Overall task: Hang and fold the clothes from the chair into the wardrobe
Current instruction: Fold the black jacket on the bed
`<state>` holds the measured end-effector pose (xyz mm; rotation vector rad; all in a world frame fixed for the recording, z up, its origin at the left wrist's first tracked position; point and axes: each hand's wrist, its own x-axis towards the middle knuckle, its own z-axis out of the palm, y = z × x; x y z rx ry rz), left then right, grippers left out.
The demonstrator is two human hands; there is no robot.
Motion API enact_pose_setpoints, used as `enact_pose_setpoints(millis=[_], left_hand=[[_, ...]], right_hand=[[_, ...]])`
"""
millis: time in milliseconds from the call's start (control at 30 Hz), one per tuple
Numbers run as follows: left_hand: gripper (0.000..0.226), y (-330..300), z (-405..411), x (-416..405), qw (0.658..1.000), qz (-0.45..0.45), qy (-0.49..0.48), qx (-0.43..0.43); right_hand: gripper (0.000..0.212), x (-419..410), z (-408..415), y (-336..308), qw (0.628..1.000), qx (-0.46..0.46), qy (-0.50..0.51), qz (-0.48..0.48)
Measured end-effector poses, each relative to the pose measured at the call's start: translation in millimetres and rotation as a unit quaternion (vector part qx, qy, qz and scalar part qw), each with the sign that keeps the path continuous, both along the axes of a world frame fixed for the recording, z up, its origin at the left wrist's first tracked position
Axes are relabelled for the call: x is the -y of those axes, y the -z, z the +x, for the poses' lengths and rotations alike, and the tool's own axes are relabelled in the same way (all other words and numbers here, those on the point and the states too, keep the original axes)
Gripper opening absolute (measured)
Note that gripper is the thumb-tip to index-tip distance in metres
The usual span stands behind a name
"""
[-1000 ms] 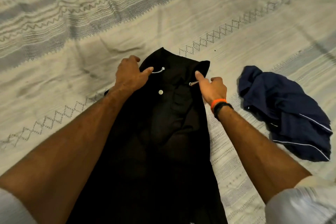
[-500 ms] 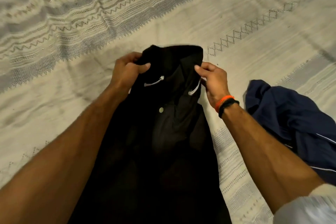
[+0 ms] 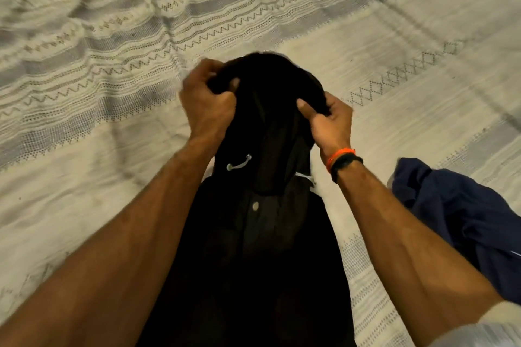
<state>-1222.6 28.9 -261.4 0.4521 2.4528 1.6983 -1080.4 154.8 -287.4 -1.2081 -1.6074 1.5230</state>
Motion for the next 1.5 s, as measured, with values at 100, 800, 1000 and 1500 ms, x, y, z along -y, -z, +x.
enact_pose_setpoints(millis=[100,800,1000,1500], left_hand=[[0.06,-5,6,6,1.0,0.014,0.008,0.003],[0.053,55,40,20,0.895,-0.28,0.335,0.092],[0.068,56,18,24,0.939,-0.315,0.103,0.095],[0.048,-8,26,43,0.932,-0.044,0.084,0.351]], right_hand=[[0.039,-3,10,10,0.999,0.018,0.016,-0.025],[0.032,31,17,18,0.961,0.226,-0.153,0.049],[0.055,8,20,30,0.959,0.277,-0.056,0.0],[0.044,25,42,-12,0.972,-0.023,-0.081,-0.22]])
